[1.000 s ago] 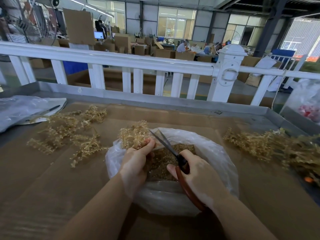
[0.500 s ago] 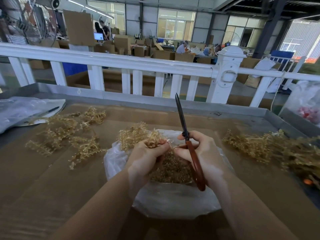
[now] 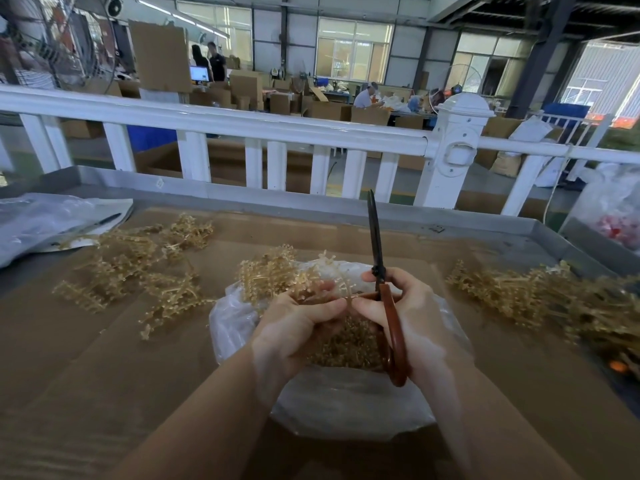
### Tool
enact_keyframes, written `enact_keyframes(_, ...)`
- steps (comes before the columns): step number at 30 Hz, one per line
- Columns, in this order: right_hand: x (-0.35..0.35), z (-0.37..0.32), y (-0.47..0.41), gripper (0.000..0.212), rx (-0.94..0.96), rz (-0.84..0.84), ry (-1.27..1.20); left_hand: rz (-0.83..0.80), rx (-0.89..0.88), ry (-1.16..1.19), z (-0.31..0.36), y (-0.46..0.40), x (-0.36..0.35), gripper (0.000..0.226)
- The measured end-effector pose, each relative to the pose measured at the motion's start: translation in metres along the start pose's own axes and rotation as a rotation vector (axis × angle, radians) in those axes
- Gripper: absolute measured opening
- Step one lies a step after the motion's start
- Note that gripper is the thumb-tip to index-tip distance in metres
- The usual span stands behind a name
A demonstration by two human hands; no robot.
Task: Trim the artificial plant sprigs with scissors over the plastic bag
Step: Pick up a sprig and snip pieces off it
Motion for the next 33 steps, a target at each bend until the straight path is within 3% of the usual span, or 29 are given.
enact_keyframes(10,-0.002,0.005,-0.001,0.033,-0.036,-0.016,-0.075,0.045,0.016,0.012,-0.002,0.000,-0.003,0.011)
enact_keyframes(20,0.000,0.008,-0.002,0.038,-0.069,-0.038,-0.056,0.073,-0.012,-0.027,-0.002,0.000,-0.005,0.002)
enact_keyframes(28,0.000,0.013,-0.004,0.040,-0.054,0.017,-0.127,0.029,0.090,0.014,-0.003,0.000,-0.008,0.007)
enact_keyframes(33,-0.002,0.006,-0.002,0.041,-0.016,0.000,-0.093,0.041,0.044,-0.017,0.000,0.003,-0.008,0.040)
Point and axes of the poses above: each hand's wrist, its own y-axis away from the middle knuckle, its own x-axis out of the back of the hand, z = x × y, the point moved 5 cm from there along -y, towards the middle knuckle, and after that the axes turned 2 degrees about -x, right-handed, at the moved point
